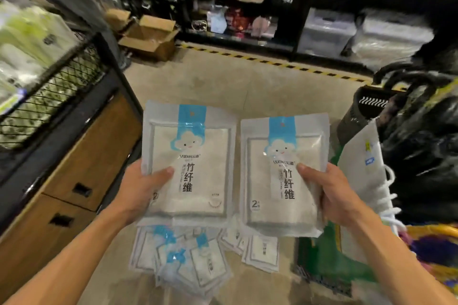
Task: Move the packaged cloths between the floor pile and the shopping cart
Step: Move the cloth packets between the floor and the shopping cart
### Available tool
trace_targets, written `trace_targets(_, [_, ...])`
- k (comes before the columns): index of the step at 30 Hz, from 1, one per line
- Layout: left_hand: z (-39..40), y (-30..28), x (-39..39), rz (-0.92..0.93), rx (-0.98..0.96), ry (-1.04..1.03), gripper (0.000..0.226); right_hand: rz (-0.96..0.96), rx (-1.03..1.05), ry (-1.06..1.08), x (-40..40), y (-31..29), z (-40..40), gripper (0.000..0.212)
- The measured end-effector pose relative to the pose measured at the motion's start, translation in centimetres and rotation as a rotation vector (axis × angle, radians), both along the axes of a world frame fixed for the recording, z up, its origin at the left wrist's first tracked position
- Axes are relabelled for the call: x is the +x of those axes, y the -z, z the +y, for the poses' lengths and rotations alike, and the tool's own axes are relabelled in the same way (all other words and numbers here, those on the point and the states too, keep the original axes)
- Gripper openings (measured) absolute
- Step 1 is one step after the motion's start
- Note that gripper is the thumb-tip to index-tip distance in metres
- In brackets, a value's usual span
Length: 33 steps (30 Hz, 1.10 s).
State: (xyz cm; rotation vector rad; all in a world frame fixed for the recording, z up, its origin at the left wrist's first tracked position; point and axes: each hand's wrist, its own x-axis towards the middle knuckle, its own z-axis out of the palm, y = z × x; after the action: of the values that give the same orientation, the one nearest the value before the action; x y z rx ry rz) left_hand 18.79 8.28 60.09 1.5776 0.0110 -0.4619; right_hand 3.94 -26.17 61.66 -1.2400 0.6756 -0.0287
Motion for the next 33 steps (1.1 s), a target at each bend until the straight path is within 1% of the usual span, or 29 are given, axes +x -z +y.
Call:
trace_targets(2, [2.1, -4.5, -0.4, -0.022, -0.037, -0.033, 0.038, -0.037, -0.007, -0.035, 0.5, -4.3, 1.5, 0.039])
trace_targets(3, [3.2, -6.6, -0.7, -0.022, -0.059, -0.053, 0.045, -0.057, -0.004, -0.039, 0.7, -6.3, 2.3, 0.036])
trace_targets(4, [4.4, -8.4, -1.0, -0.025, -0.079, -0.065, 0.058, -0.08, 0.009, -0.042, 1.0, -8.3, 3.1, 0.03])
trace_targets(6, [6.8, -11.7, -1.9, -0.021, -0.083, -0.091, 0.093, -0.12, 0.042, -0.08, 1.3, -12.0, 5.2, 0.02])
trace_targets(7, [7.8, -13.2, -2.4, -0.029, -0.089, -0.103, 0.101, -0.14, 0.047, -0.11, 1.6, -13.7, 6.2, 0.017])
trace_targets(9, [9.8, -16.0, -3.5, -0.066, -0.101, -0.134, 0.1, -0.194, 0.048, -0.171, 2.1, -16.8, 8.1, 0.016])
trace_targets(12, [12.8, -19.6, -5.2, -0.135, -0.111, -0.219, 0.105, -0.286, 0.056, -0.264, 3.0, -20.1, 10.3, 0.028])
trace_targets(15, [15.3, -22.7, -7.5, -0.208, -0.093, -0.269, 0.109, -0.346, 0.078, -0.342, 3.9, -22.3, 12.0, 0.035])
trace_targets(18, [17.2, -24.8, -10.5, -0.274, -0.07, -0.326, 0.105, -0.382, 0.108, -0.424, 4.7, -23.8, 13.6, 0.04])
trace_targets(23, [18.9, -26.2, -16.1, -0.314, -0.036, -0.465, 0.097, -0.415, 0.146, -0.58, 4.8, -25.0, 15.3, 0.039])
trace_targets(29, [19.8, -26.6, -23.9, -0.331, -0.01, -0.662, 0.101, -0.419, 0.202, -0.754, 3.4, -25.7, 16.9, 0.036])
trace_targets(33, [20.8, -26.8, -30.1, -0.332, 0.018, -0.786, 0.103, -0.403, 0.259, -0.869, 1.9, -25.8, 19.4, 0.033])
